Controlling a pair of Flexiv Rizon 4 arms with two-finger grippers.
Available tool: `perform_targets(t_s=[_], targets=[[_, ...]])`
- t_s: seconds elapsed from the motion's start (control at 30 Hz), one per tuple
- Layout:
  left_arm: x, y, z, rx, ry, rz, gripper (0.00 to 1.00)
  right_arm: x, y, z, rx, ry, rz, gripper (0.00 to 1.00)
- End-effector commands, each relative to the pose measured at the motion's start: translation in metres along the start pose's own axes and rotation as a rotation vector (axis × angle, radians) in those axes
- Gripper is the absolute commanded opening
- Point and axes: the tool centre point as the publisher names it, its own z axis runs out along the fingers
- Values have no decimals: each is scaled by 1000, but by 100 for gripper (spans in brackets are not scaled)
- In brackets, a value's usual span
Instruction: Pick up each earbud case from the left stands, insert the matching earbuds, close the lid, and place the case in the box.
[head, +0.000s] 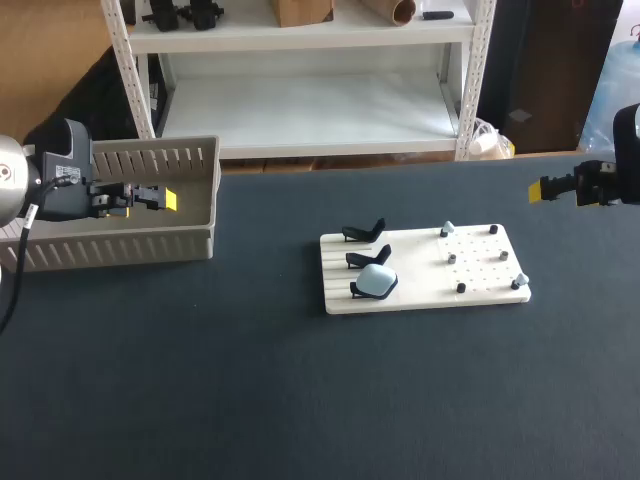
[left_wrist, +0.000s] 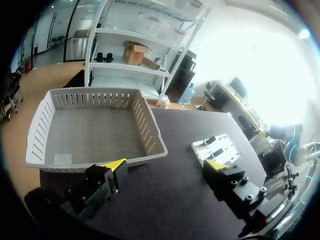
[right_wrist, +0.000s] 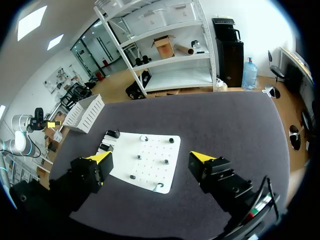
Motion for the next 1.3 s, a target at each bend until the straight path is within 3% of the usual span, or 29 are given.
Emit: perform_targets(t_s=[0.03, 0.57, 0.77, 0.87, 1.13, 1.2, 1.3], targets=[[-1, -1, 0, -4, 6, 0, 100, 0, -2, 1, -7, 1, -1, 100], [-1, -1, 0, -4, 6, 0, 100, 0, -2, 1, -7, 1, -1, 100], [-10, -23, 7, -1, -8, 132, 100, 0, -2, 1, -7, 1, -1, 100], [-13, -39, 9, -1, -32, 270, 100, 0, -2, 1, -7, 1, -1, 100], [-21, -78, 24, 140, 22, 555, 100, 0, -2, 1, -7, 1, -1, 100], [-20, -89, 29, 141, 36, 637, 100, 0, -2, 1, -7, 1, -1, 100], [-18, -102, 38, 191, 57, 686, 100, 0, -2, 1, -7, 1, -1, 100]])
